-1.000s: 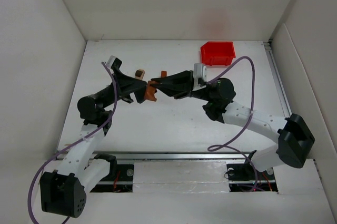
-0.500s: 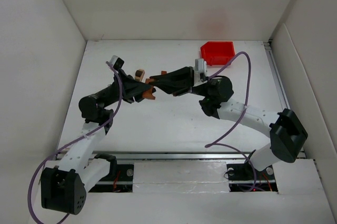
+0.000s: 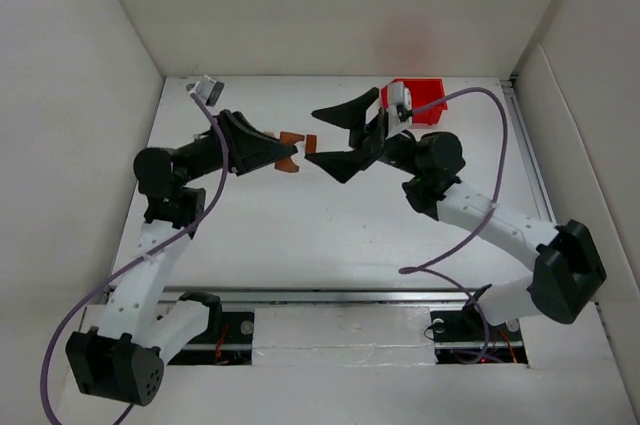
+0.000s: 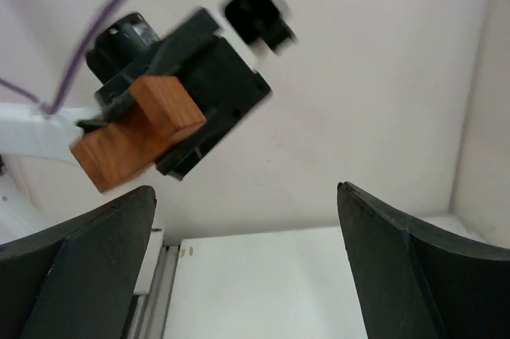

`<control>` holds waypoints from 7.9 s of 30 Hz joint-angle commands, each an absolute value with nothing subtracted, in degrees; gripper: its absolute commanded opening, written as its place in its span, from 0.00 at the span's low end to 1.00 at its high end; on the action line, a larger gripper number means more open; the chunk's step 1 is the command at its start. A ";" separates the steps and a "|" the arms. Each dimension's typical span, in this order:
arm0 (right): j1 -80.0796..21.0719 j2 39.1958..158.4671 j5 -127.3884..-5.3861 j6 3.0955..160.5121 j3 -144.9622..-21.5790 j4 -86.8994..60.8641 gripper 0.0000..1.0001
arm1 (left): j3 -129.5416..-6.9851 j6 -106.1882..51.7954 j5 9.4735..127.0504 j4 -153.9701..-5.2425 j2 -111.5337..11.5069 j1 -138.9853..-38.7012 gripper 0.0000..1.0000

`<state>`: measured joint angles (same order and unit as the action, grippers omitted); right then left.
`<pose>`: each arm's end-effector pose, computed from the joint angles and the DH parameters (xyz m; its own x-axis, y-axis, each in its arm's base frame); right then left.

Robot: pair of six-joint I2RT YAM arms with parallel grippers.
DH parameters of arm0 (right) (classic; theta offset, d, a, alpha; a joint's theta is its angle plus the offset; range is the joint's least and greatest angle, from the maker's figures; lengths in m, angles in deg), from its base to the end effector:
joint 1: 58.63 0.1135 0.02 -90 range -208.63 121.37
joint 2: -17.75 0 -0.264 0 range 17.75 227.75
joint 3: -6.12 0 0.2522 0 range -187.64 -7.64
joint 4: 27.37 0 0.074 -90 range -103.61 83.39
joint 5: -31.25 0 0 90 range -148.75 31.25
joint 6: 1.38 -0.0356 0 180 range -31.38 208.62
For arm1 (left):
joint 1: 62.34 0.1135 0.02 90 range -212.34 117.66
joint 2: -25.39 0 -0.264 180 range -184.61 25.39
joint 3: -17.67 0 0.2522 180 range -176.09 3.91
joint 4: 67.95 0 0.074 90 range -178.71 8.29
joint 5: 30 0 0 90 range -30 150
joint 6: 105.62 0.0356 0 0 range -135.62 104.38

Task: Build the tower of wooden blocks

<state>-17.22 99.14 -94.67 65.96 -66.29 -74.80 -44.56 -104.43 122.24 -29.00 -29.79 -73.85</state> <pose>0.2188 0.2208 0.3991 0.0912 0.4965 -0.8632 -0.9920 0.1216 -0.0349 0.1725 -0.0673 0.4263 -0.6805 -0.3367 -0.6508 0.7192 -0.1366 -0.6813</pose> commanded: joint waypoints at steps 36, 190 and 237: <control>-13.02 98.62 -110.07 58.65 -87.09 -32.95 0.61 | -42.24 -37.24 127.24 -53.49 -16.00 -73.59 0.00; -32.53 67.86 -82.04 73.24 -55.90 -20.73 1.00 | -77.56 -6.93 73.62 -89.01 -55.89 -73.07 0.00; -28.05 65.48 -81.69 71.30 -45.78 -25.83 1.00 | -79.50 -3.66 66.68 -89.27 -79.90 -74.03 0.00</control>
<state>-29.00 65.78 -81.84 70.93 -46.03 -22.10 -79.82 -4.39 66.42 -91.08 -81.41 -73.92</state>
